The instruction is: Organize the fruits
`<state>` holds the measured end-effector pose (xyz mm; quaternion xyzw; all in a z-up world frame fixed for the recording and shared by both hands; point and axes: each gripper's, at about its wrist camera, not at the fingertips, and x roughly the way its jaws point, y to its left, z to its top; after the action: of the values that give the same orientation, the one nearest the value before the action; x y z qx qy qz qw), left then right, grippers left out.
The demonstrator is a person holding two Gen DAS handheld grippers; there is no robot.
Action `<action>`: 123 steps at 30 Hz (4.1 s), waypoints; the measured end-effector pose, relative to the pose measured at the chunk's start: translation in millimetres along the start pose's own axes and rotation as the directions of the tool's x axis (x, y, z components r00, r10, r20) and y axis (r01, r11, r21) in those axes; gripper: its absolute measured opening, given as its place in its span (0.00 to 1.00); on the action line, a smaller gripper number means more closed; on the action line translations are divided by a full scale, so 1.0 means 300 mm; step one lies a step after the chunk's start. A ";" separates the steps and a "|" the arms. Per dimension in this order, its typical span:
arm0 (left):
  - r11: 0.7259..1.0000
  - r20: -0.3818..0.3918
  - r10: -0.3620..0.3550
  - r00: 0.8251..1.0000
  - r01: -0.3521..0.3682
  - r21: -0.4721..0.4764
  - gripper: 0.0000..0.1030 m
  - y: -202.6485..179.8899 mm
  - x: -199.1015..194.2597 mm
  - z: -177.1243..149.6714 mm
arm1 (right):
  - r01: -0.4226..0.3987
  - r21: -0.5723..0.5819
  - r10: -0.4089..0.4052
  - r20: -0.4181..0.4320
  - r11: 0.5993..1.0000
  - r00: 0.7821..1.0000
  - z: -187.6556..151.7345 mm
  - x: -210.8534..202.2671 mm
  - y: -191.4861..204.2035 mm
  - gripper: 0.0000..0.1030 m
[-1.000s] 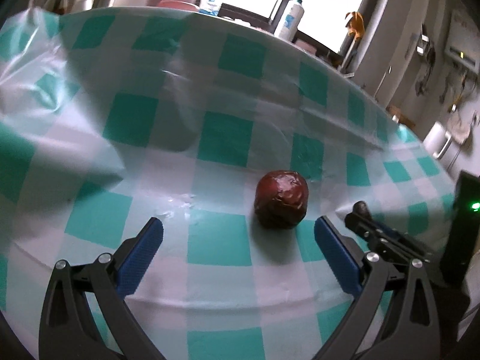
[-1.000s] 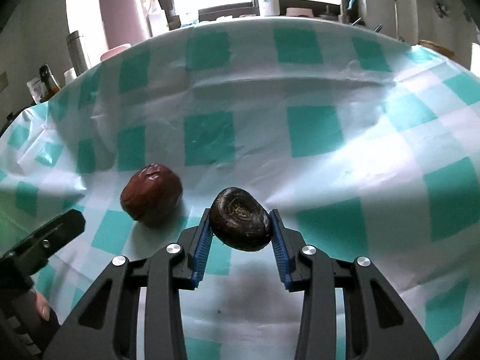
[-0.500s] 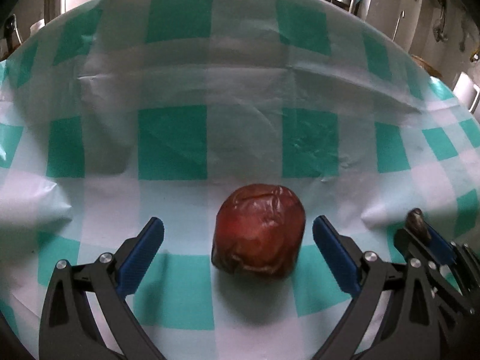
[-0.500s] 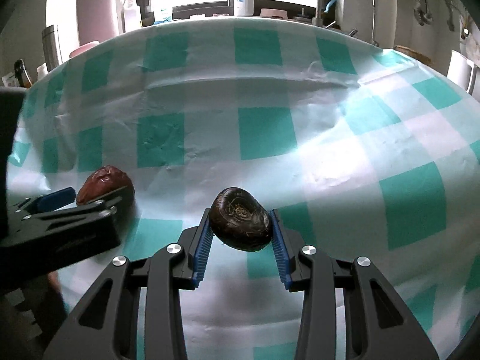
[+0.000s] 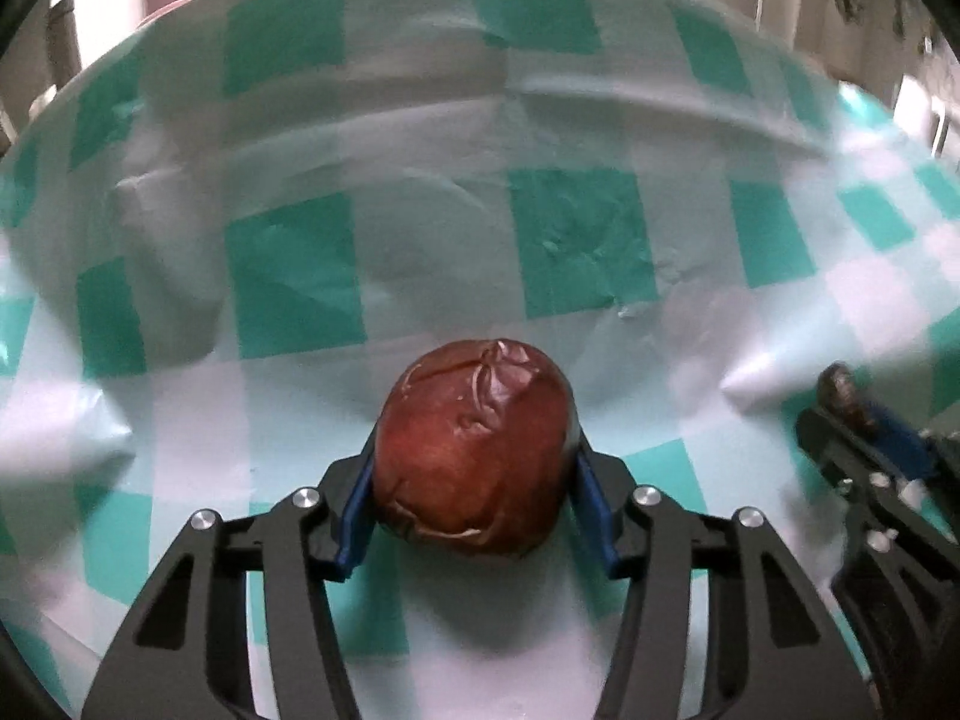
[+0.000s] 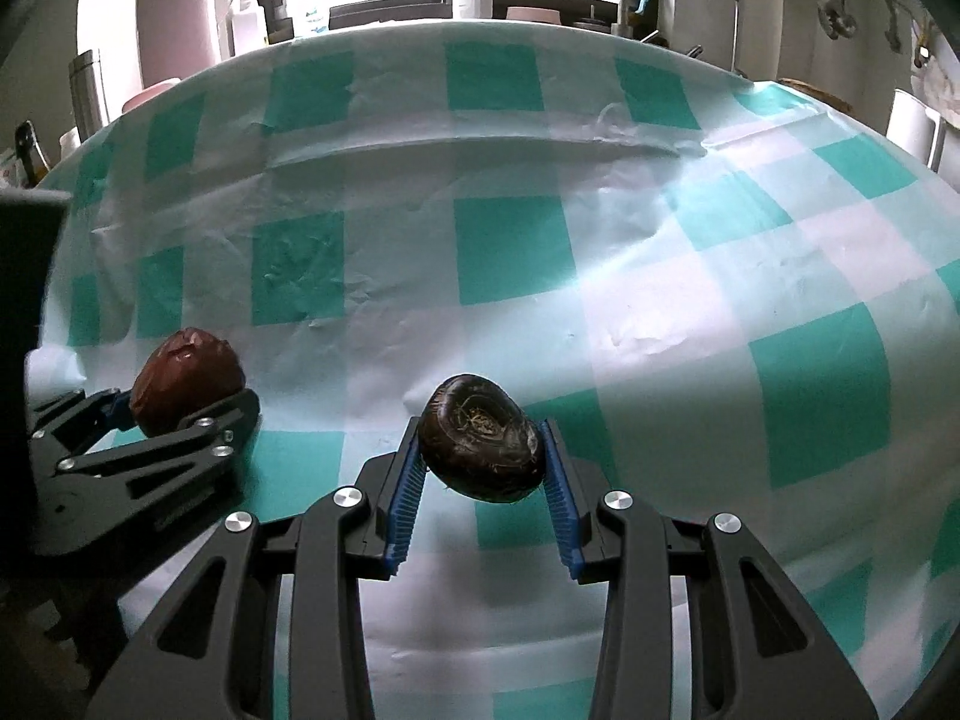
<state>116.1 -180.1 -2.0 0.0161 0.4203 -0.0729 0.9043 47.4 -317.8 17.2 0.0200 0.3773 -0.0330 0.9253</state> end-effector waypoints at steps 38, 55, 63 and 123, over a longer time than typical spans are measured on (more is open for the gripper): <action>0.986 0.359 -0.116 0.926 0.152 -0.074 0.53 0.117 -0.844 -0.635 | 0.118 -0.169 -0.110 0.059 0.979 0.992 -0.560 -0.684 -0.035 0.37; 0.757 0.175 -0.518 0.837 0.353 0.550 0.53 -0.495 -1.058 -0.959 | 0.246 0.104 -0.239 -0.079 0.964 0.968 -1.076 -0.964 -0.549 0.37; 0.405 -0.174 -0.499 0.849 0.406 0.819 0.53 -0.868 -0.924 -1.222 | 0.340 0.277 -0.265 -0.277 0.899 0.924 -1.313 -0.861 -0.808 0.37; 0.290 -0.303 -0.205 0.931 0.353 0.889 0.98 -1.009 -0.557 -1.520 | 0.316 0.410 -0.115 -0.445 0.855 0.888 -1.490 -0.696 -0.872 0.84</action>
<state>-379.7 -418.4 -159.3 0.4594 0.3566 -0.4545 0.6747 -433.1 -541.4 -159.3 0.2076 0.5405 -0.2246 0.7838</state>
